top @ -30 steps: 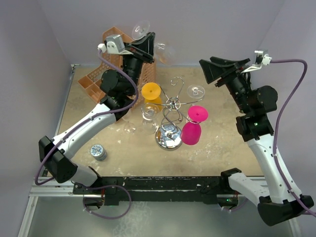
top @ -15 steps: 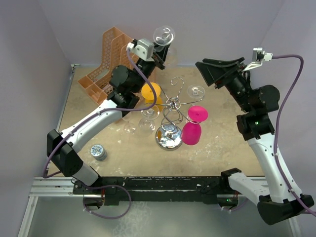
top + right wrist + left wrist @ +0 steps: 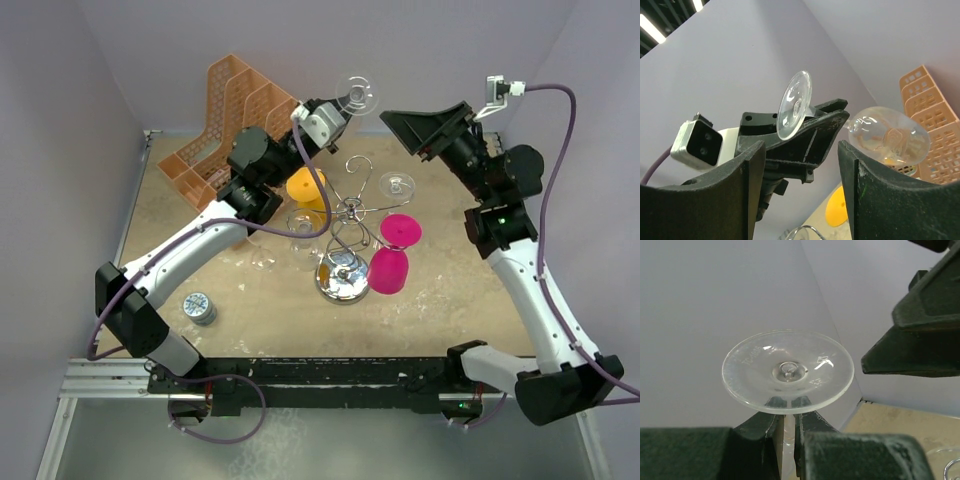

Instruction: Place the wine glass upside down on the wine glass rack

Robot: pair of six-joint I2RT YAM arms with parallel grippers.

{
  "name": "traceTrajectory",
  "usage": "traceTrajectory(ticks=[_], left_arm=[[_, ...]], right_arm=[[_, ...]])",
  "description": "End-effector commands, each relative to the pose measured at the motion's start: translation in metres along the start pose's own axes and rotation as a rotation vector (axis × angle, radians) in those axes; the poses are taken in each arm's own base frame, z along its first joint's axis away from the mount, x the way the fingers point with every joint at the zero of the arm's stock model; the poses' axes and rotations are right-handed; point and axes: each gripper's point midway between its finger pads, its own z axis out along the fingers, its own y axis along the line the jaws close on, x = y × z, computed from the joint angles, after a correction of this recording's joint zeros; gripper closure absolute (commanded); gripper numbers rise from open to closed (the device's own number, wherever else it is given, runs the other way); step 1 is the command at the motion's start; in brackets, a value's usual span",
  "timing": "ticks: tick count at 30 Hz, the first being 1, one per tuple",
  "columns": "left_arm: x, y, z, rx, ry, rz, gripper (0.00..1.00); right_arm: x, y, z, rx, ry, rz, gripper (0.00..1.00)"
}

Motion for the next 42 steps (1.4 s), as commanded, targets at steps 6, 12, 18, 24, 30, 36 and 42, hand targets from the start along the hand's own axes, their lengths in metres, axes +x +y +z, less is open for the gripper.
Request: traceTrajectory(ticks=[6, 12, 18, 24, 30, 36, 42], left_arm=[[-0.055, 0.006, -0.003, 0.064, -0.119, 0.173, 1.0], [-0.058, 0.005, -0.005, 0.068, -0.133, 0.182, 1.0], [-0.063, 0.006, -0.008, 0.061, -0.148, 0.183, 1.0], [-0.063, 0.0, -0.008, 0.091, -0.154, 0.165, 1.0], [-0.056, -0.007, -0.008, 0.131, -0.133, 0.181, 1.0], [-0.049, -0.019, -0.008, 0.205, -0.108, 0.183, 1.0], [-0.049, -0.019, -0.009, 0.202, -0.102, 0.189, 1.0]], right_arm=[[-0.014, 0.046, 0.006, -0.189, 0.001, -0.026, 0.41], [-0.01, 0.029, 0.011, -0.131, 0.008, -0.003, 0.46], [-0.015, 0.017, 0.011, -0.062, -0.026, -0.007, 0.47], [-0.011, 0.012, 0.015, -0.064, -0.013, -0.001, 0.52], [-0.006, 0.016, 0.019, -0.111, 0.019, 0.0, 0.6], [-0.001, 0.019, 0.021, -0.145, 0.051, 0.017, 0.7], [0.002, 0.021, 0.017, -0.152, 0.059, 0.058, 0.98]])
